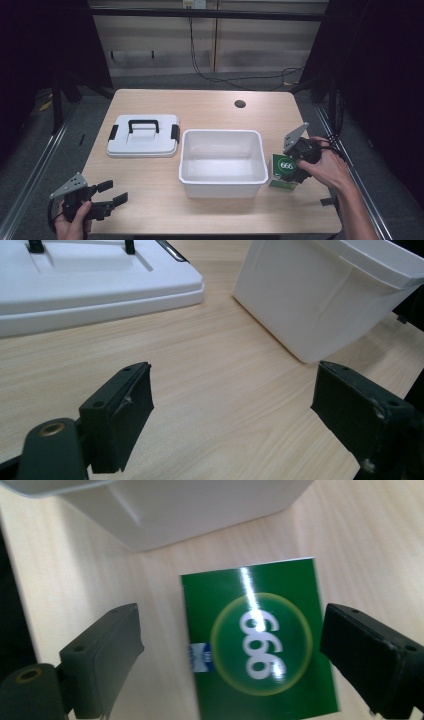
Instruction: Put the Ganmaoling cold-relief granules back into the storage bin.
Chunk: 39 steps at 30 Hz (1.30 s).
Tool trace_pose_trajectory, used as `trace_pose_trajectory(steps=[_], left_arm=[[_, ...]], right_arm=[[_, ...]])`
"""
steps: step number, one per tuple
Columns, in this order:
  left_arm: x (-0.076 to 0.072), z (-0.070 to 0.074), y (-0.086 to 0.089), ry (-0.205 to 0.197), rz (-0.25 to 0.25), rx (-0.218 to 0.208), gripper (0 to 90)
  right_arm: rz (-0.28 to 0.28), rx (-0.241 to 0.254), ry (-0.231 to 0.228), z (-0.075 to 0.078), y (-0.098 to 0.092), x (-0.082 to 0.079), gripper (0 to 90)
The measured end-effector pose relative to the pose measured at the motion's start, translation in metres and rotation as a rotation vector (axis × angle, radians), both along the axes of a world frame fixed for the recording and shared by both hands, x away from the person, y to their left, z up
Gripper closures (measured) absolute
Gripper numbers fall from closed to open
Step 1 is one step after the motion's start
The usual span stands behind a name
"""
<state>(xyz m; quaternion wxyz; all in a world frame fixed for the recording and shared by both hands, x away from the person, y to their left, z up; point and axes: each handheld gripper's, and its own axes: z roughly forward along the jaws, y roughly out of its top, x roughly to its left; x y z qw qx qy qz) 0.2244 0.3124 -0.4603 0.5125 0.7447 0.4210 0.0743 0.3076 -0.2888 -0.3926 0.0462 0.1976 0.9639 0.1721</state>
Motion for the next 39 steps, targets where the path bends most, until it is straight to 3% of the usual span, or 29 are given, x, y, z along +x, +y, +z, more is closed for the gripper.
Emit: trace_pose_trajectory(steps=[1,4,5,7,14,17,22,27,37,38,39], left_arm=[[0.0,0.0,0.0,0.0,0.0,0.0,16.2],[0.0,0.0,0.0,-0.001,0.0,-0.001,16.2],[0.001,0.0,0.0,0.0,0.0,-0.001,16.2],[0.001,-0.001,0.0,0.001,0.001,-0.002,16.2],[0.001,-0.001,0.0,0.003,-0.009,-0.002,16.6],[0.001,-0.001,0.0,0.005,-0.007,-0.004,16.6],[0.002,-0.001,0.0,0.011,-0.01,-0.005,16.6],[0.001,-0.001,0.001,0.01,-0.011,-0.009,16.6],[0.001,-0.001,0.001,0.013,-0.011,-0.021,16.5],[0.001,-0.001,0.001,0.013,-0.011,-0.021,16.5],[0.001,-0.001,0.001,0.013,-0.011,-0.021,16.5]], right_arm=[[0.0,0.001,0.015,0.0,0.0,0.001,8.4],[0.029,0.001,-0.006,-0.001,0.0,0.003,8.3],[0.039,-0.002,0.034,-0.001,0.0,0.006,8.3],[0.048,-0.027,0.04,-0.002,0.001,0.008,8.2],[0.048,-0.064,0.035,-0.006,0.003,0.013,8.2],[0.041,-0.104,0.06,-0.011,0.004,0.015,8.2],[0.049,-0.114,0.067,-0.013,0.003,0.019,8.2],[0.059,-0.16,0.098,-0.02,0.004,0.023,8.4],[0.077,-0.199,0.092,-0.028,0.007,0.023,12.4],[0.056,-0.209,0.102,-0.028,0.008,0.021,12.5],[0.076,-0.21,0.089,-0.03,0.008,0.023,12.5]])
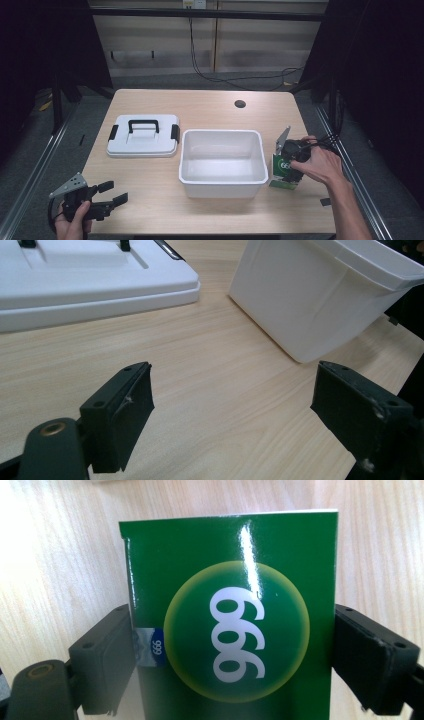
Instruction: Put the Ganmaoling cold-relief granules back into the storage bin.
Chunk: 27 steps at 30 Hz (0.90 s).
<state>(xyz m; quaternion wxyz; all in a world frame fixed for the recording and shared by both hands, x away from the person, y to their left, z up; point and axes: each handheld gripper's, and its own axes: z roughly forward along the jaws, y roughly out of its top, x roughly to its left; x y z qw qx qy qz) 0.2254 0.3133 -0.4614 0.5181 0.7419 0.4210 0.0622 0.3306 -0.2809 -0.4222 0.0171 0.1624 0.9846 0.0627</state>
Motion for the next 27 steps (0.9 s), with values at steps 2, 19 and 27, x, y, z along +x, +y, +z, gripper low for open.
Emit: trace_pose_trajectory(steps=[2,19,27], left_arm=[[0.0001,-0.0001,0.0,0.0,0.002,0.001,16.5],[0.0003,-0.0004,-0.0003,0.0,-0.004,0.003,16.8],[0.0003,-0.0004,-0.0003,-0.001,-0.004,0.006,16.8]], right_arm=[[-0.009,-0.01,0.008,-0.0007,0.0014,0.0004,12.7],[-0.016,-0.038,0.061,-0.005,0.0046,0.0066,13.1],[-0.043,-0.054,0.051,-0.0081,0.006,0.0043,15.4]])
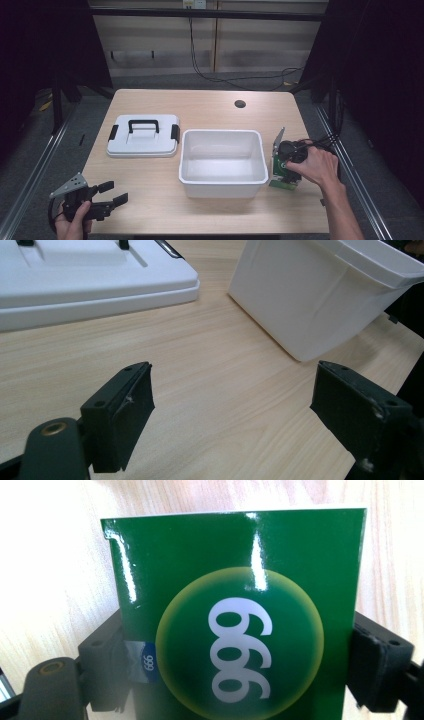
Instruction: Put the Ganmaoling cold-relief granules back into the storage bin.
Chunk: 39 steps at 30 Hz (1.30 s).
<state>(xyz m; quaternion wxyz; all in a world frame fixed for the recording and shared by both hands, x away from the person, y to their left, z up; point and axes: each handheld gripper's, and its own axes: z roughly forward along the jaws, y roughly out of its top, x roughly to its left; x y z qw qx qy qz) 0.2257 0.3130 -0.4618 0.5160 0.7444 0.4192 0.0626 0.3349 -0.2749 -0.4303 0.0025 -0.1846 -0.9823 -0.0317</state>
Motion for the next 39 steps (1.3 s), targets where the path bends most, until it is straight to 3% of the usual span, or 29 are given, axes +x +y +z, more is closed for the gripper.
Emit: trace_pose_trajectory(steps=[16,25,33,39], left_arm=[[0.001,0.0,0.0,0.003,0.0,0.001,16.7],[0.0,-0.001,0.0,0.006,0.001,0.002,16.7],[0.0,-0.001,0.001,0.009,0.004,0.003,16.7],[0.0,-0.001,0.0,0.012,0.006,0.0,16.7]], right_arm=[[-0.034,0.018,0.012,0.005,0.0,-0.001,15.8],[-0.092,0.077,-0.011,0.025,-0.008,-0.006,15.8],[-0.122,0.126,-0.088,0.052,-0.018,-0.016,15.9],[-0.135,0.15,-0.099,0.063,-0.025,-0.022,15.9]])
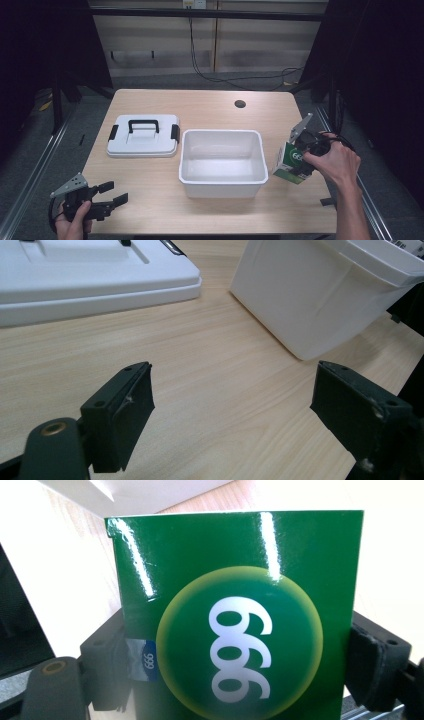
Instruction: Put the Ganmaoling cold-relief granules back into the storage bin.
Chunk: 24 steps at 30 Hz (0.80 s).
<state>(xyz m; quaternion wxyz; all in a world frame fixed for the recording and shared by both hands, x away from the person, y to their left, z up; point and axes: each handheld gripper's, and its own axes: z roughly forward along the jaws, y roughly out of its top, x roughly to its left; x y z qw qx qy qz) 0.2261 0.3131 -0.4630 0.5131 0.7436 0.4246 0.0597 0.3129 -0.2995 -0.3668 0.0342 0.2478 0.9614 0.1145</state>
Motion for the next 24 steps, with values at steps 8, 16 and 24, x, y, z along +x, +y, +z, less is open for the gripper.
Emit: trace_pose_trajectory(steps=[8,16,24], left_arm=[[0.0,0.0,0.0,-0.003,-0.004,0.002,16.7],[0.0,0.001,0.0,-0.004,-0.006,0.002,16.7],[0.0,0.001,0.0,-0.004,-0.006,0.002,16.7]], right_arm=[[-0.003,-0.021,0.016,0.008,-0.005,0.003,16.0],[-0.011,-0.045,0.039,0.017,-0.005,0.004,16.0],[0.018,-0.093,0.038,0.032,-0.002,0.004,16.0]])
